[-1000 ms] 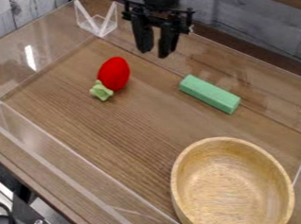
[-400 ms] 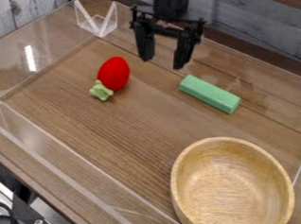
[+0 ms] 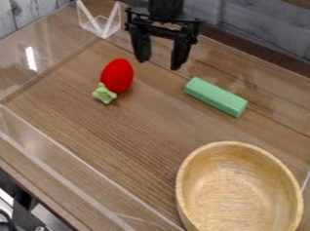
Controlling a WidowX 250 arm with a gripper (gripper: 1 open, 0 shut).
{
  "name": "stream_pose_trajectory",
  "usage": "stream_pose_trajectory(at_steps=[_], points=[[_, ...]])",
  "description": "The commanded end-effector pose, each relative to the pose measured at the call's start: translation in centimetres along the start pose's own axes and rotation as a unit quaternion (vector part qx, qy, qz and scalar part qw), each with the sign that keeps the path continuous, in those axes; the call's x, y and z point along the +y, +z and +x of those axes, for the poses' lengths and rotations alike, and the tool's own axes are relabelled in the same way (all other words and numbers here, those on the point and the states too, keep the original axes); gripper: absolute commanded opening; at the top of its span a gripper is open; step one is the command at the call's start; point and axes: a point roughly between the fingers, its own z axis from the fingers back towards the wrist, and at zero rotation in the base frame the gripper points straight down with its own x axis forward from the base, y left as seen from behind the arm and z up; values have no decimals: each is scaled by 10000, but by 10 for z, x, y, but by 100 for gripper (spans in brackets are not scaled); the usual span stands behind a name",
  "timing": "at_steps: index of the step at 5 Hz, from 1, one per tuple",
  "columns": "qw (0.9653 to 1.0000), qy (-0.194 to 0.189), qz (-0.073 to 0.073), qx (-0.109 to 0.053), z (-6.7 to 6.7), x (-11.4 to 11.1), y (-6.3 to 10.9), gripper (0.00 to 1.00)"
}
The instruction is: Move the red fruit to the left
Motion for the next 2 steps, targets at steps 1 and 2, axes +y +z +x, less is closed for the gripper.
stream_pose_trajectory(at_steps=[1, 2], points=[[9979, -511, 18, -406, -2, -2, 25, 100], [9981, -429, -25, -447, -1, -2, 30, 100]])
